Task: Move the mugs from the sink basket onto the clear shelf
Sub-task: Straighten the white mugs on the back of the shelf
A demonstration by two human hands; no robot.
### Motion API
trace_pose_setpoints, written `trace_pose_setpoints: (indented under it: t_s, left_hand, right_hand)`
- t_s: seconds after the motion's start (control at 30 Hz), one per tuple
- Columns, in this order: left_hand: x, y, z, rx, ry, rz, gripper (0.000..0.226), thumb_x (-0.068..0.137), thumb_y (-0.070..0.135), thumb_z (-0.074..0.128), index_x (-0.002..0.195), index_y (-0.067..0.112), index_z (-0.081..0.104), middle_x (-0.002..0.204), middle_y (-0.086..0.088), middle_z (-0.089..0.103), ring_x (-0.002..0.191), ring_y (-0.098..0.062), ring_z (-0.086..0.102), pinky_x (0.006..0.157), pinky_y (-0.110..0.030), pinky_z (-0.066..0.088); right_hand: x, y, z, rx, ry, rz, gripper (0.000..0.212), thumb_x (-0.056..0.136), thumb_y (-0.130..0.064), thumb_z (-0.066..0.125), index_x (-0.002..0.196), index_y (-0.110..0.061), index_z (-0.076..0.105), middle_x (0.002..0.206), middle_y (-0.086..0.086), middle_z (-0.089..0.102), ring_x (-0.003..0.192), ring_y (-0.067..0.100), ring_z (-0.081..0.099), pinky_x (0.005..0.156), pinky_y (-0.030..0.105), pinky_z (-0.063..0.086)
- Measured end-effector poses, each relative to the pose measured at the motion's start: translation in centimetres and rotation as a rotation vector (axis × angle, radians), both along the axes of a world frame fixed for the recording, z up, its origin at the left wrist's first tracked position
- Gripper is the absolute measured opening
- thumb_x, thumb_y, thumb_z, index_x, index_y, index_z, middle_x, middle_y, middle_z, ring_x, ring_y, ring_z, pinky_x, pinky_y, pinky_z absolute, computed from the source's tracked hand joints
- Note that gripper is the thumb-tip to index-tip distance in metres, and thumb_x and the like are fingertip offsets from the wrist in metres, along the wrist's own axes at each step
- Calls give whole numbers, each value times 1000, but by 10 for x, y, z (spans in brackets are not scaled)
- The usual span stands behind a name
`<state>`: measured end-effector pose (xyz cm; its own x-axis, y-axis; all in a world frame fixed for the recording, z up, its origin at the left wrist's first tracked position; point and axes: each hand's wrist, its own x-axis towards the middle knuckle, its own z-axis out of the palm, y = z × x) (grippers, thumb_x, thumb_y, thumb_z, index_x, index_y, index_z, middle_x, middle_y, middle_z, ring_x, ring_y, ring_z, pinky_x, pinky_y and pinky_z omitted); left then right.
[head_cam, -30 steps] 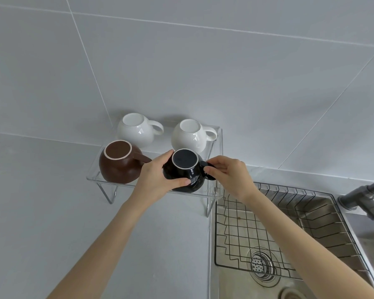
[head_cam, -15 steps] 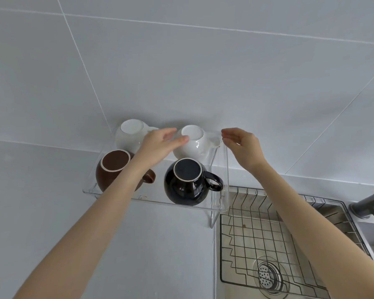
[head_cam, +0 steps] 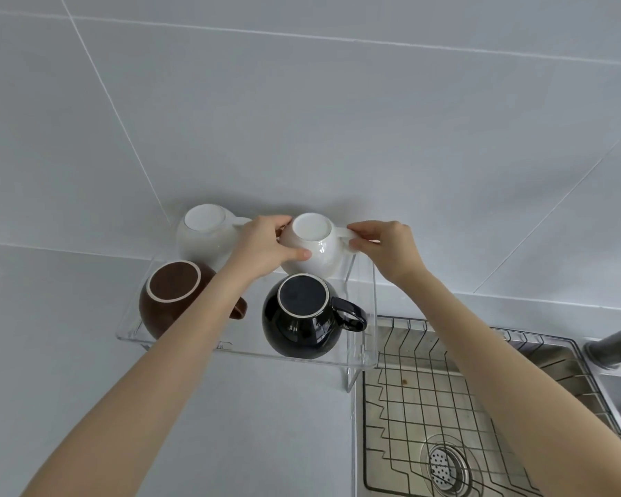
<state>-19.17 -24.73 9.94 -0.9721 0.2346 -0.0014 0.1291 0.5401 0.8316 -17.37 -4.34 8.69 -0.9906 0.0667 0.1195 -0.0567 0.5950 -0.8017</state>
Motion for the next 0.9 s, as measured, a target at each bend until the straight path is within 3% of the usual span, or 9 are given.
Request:
trace_pose_setpoints:
  t_s: [0.07, 0.2, 0.37, 0.5, 0.6, 0.9]
  left_hand:
    - [-2, -1, 1, -5, -13, -16, 42, 59, 15, 79, 96, 4, 64, 104, -22, 68, 101, -35, 60, 93, -53, 45]
    - [-3, -2, 5, 2, -40, -55, 49, 57, 17, 78, 101, 3, 62, 111, -23, 65, 110, -37, 56, 98, -54, 42]
    - [-4, -3, 8, -3, -64, -109, 47, 58, 15, 77, 101, 3, 61, 114, -26, 63, 97, -28, 57, 99, -55, 41]
    - [-3, -4, 8, 6, -61, -105, 48, 57, 17, 77, 102, 5, 62, 113, -24, 64, 104, -35, 58, 100, -54, 41]
    - [-3, -5, 7, 16, -54, -98, 49, 57, 19, 76, 102, 8, 63, 113, -22, 65, 111, -38, 56, 99, -53, 41]
    - [-6, -4, 2, 22, -48, -98, 44, 61, 15, 78, 103, 14, 65, 110, -13, 69, 107, -27, 60, 98, -48, 43]
  right_hand:
    - [2, 0, 0, 4, -6, -3, 27, 79, -4, 64, 105, -7, 67, 99, 13, 73, 84, 11, 62, 77, 11, 44]
    - [6, 0, 1, 25, 1, -6, 25, 79, -3, 64, 104, -5, 67, 99, 13, 73, 83, 10, 61, 67, -7, 38]
    - [9, 1, 3, 47, -4, -2, 24, 79, -5, 64, 103, -6, 68, 100, 12, 73, 83, 11, 61, 70, 4, 40]
    - [10, 1, 4, 34, 10, -6, 21, 78, -3, 65, 98, -6, 70, 93, 11, 74, 78, 11, 62, 64, -7, 39]
    - [10, 0, 5, 27, 14, -1, 19, 77, -2, 65, 94, -8, 71, 86, 8, 73, 75, 10, 62, 62, -8, 38]
    - [8, 1, 10, 39, -49, 21, 20, 77, -5, 66, 97, -9, 70, 89, 5, 71, 84, 17, 66, 65, -4, 40]
